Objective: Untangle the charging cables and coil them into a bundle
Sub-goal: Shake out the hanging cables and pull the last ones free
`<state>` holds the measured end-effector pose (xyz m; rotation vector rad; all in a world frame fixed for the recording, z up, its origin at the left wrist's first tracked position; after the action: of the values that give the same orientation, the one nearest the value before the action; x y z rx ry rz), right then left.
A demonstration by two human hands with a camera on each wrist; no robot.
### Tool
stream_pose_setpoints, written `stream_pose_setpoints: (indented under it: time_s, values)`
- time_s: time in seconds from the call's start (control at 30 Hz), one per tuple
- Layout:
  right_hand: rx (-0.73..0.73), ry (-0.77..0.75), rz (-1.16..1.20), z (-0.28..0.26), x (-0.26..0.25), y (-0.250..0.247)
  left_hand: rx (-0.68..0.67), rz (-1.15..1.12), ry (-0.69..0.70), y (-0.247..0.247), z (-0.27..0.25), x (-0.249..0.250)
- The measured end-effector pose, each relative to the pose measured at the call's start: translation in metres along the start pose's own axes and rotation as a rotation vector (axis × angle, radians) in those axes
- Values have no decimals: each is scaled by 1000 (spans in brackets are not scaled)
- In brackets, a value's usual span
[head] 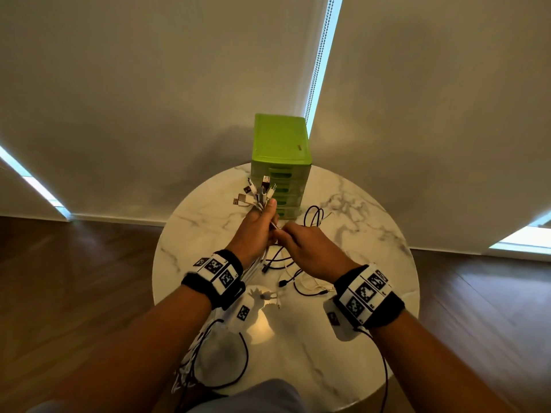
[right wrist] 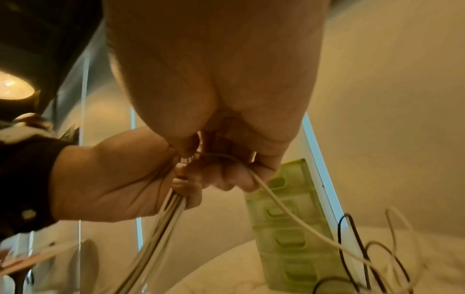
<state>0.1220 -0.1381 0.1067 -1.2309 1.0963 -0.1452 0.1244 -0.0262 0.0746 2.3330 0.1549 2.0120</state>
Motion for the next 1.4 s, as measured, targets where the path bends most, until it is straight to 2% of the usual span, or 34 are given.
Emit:
stream_pose_setpoints:
  time_s: [0.1, 0.2, 0.37, 0.53, 0.6, 0.67, 0.73, 0.8, 0.93, 1.07, 1.17, 1.3, 1.4]
  values:
    - [-103, 17, 147, -5, 15, 19, 20, -16, 29, -2, -1, 8]
    - [-152, 61, 188, -14, 45, 47, 6, -136, 49, -11, -2, 20]
    - [-263, 200, 117, -37, 105, 85, 11, -260, 114, -39, 0, 48]
    - [-303, 361, -108, -58, 167, 71, 80, -287, 211, -76, -7, 87]
    - [-251, 430, -170, -60, 185, 56, 127, -274, 240, -89, -11, 96]
    - [-100, 445, -156, -50, 186, 33, 168, -226, 234, -91, -12, 95]
    - [73, 364, -72, -36, 162, 11, 193, -151, 180, -82, -12, 82]
    - [204, 225, 112, -22, 127, -4, 196, -45, 118, -66, -12, 65]
    - [272, 48, 317, -8, 60, -17, 141, 184, 40, -28, -12, 33]
    - [160, -69, 293, -3, 19, -9, 96, 193, -40, -2, -7, 16]
    - [65, -103, 290, -2, 14, 1, 86, 145, -33, 5, -4, 12]
    - [-137, -30, 333, -10, 53, 26, 190, 166, 49, -16, -7, 26]
    - [-281, 82, 291, -31, 102, 49, 246, 45, 145, -41, -11, 50]
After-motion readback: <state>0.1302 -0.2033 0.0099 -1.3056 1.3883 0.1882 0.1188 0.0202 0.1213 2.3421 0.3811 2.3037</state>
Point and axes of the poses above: each hand's wrist, its own z-axis towards the middle knuckle, its own y-axis out of the palm, x = y × z, the point moved 8 cm from there along z, towards the middle knuckle, and after that the axes turned 6 degrees about -x, right-handed, at the moved point
